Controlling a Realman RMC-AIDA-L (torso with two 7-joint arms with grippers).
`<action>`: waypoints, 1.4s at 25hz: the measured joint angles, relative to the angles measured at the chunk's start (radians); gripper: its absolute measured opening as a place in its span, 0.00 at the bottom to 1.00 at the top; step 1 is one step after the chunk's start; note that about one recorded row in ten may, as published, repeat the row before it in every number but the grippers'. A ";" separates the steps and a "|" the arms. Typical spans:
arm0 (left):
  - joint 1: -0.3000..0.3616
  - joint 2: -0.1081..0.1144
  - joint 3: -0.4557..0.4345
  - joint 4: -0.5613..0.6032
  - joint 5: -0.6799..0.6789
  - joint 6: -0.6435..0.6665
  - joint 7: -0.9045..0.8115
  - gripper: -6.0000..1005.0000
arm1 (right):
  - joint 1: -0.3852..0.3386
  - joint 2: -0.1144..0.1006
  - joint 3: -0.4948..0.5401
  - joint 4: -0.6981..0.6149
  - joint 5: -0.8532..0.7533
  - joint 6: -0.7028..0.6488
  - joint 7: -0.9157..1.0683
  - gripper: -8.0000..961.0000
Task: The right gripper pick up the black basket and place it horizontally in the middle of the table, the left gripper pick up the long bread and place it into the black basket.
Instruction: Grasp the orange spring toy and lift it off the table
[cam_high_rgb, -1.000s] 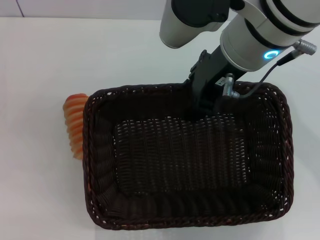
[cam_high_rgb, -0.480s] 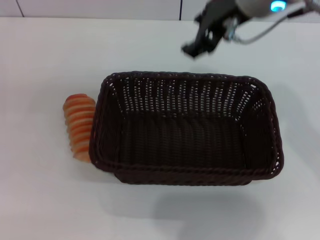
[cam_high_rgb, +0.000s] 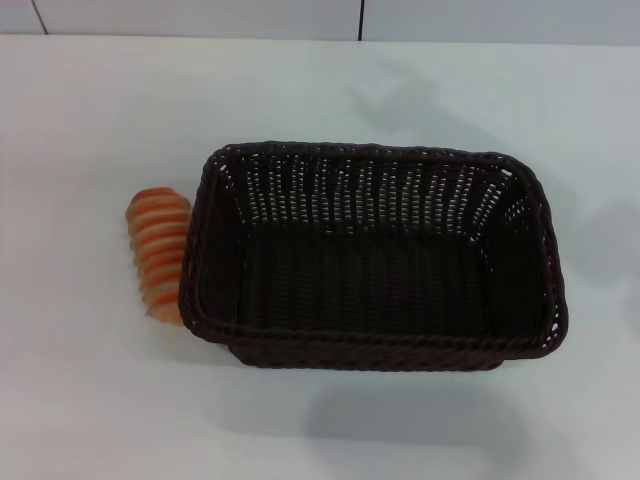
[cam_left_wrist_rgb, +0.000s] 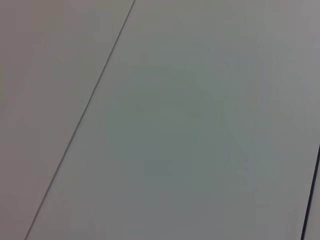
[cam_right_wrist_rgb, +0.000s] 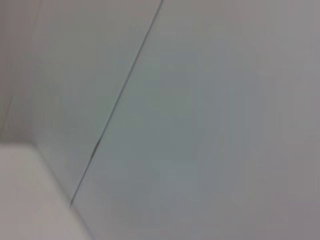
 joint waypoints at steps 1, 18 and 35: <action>0.003 0.000 0.002 -0.001 0.000 0.000 -0.004 0.85 | -0.040 0.000 -0.004 0.013 0.044 -0.085 -0.033 0.65; 0.025 0.000 0.058 -0.062 0.104 -0.010 -0.097 0.85 | -0.480 0.004 -0.498 0.481 0.271 -1.686 -0.338 0.65; 0.079 0.014 0.175 -0.175 0.137 -0.080 -0.145 0.85 | -0.484 0.004 -0.570 0.983 0.725 -2.468 -0.243 0.65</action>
